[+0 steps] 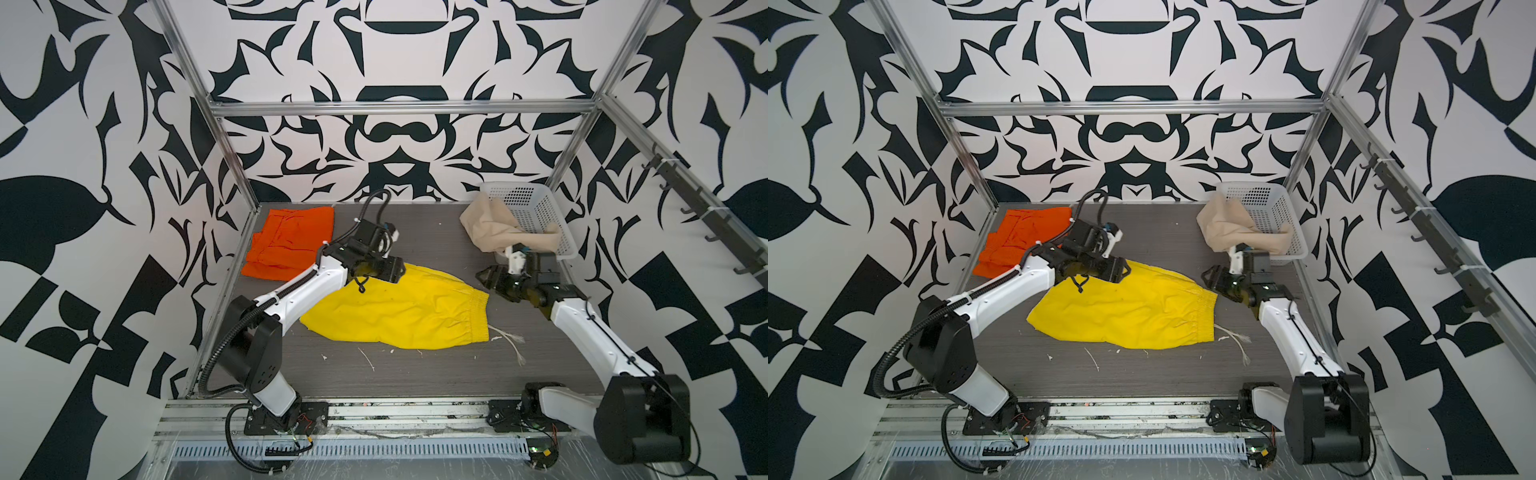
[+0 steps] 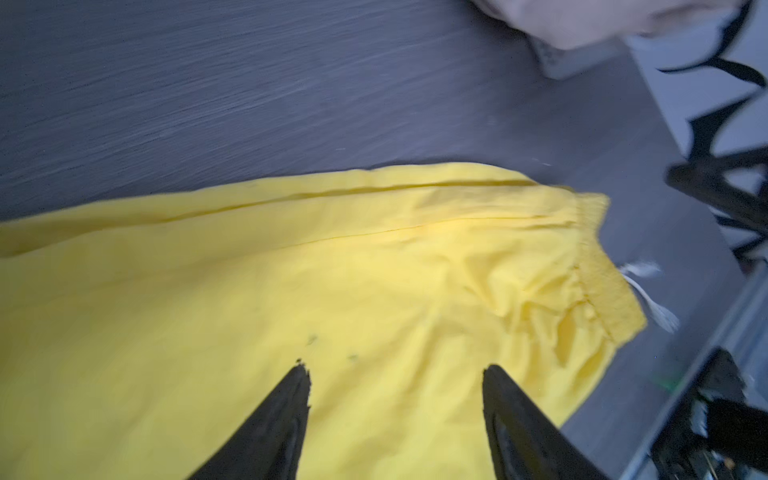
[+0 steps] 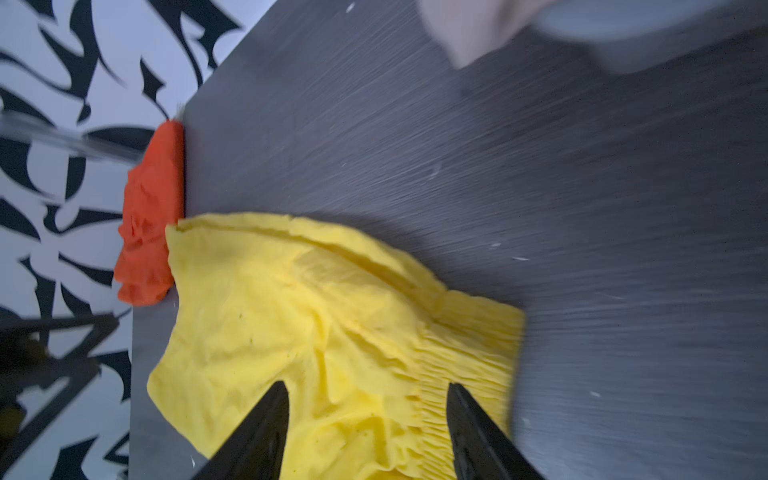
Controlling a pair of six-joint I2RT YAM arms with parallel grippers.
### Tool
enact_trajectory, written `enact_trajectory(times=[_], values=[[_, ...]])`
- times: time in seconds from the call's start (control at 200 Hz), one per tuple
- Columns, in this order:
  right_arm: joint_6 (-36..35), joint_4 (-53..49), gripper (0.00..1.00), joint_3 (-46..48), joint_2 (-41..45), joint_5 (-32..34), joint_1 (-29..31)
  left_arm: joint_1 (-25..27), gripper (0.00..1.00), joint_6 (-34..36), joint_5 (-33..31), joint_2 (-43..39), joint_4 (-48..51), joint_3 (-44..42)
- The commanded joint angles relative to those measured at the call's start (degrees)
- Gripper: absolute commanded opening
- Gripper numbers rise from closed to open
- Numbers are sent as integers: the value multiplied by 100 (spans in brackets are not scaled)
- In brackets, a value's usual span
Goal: Fold and stack the shorts
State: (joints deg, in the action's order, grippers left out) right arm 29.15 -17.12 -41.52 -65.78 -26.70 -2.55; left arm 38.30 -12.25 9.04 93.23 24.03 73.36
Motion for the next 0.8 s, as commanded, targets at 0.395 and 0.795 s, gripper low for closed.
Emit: enact_trajectory(times=[0.395,0.795], values=[[135,330,65,1220,-15,-1778,-2352,2391,71,3235,1253,2380,-621,1444],[-24,92,67,1319,-10,-1783,-2384,2668,73,3557,53,3625,-563,1667]])
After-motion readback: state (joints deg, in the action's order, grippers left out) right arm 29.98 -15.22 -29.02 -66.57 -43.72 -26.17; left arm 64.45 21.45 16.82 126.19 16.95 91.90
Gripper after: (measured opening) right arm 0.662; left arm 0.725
